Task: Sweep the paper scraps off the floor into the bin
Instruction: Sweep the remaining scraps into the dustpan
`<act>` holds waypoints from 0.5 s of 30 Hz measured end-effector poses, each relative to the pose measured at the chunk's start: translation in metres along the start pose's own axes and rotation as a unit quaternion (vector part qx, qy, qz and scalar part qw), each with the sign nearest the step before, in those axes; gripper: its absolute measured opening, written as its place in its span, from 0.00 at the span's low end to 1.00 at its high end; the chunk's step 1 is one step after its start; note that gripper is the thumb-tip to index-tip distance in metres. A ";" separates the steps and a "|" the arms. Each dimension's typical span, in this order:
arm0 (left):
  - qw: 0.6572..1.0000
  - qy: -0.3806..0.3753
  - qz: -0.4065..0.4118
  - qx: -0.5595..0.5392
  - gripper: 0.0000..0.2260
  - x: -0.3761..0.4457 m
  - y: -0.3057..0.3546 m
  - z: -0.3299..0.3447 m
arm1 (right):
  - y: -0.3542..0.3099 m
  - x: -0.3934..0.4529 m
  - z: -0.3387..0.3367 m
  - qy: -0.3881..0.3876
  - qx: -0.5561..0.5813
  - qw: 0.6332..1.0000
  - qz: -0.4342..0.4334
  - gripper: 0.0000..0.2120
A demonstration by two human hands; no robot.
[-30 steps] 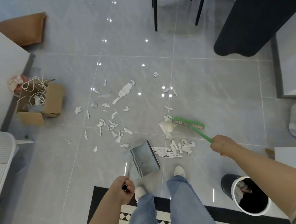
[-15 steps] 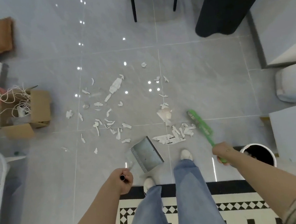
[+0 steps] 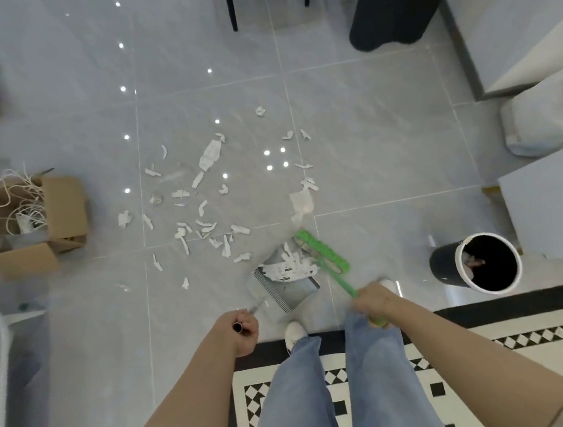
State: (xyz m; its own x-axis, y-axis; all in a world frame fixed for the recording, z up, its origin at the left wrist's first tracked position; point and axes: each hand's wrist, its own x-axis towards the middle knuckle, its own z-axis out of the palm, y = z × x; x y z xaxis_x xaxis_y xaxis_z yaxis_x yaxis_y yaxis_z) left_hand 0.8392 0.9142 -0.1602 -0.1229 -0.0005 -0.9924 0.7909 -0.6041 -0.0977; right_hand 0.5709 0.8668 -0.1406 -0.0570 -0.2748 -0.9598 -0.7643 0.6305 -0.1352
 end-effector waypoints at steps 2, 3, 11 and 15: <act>1.000 0.005 -0.004 0.005 0.13 0.003 0.001 0.000 | 0.002 -0.007 -0.015 -0.007 -0.001 1.000 0.011 0.07; 1.000 0.004 -0.004 0.005 0.13 0.003 0.001 0.000 | 0.005 -0.009 -0.025 -0.011 0.002 1.000 0.020 0.12; 1.000 0.004 -0.004 0.008 0.14 0.006 0.009 -0.012 | 0.009 -0.024 -0.057 0.024 -0.011 0.999 0.020 0.19; 1.000 0.008 0.009 0.008 0.16 0.004 0.006 -0.007 | 0.003 -0.011 -0.042 0.063 -0.069 0.996 0.012 0.17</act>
State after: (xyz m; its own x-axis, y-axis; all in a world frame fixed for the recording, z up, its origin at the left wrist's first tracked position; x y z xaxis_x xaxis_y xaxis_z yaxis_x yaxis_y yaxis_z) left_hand 0.8478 0.9163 -0.1656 -0.0993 0.0002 -0.9951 0.7829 -0.6172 -0.0782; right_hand 0.5425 0.8411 -0.1202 -0.1503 -0.3557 -0.9224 -0.8421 0.5349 -0.0690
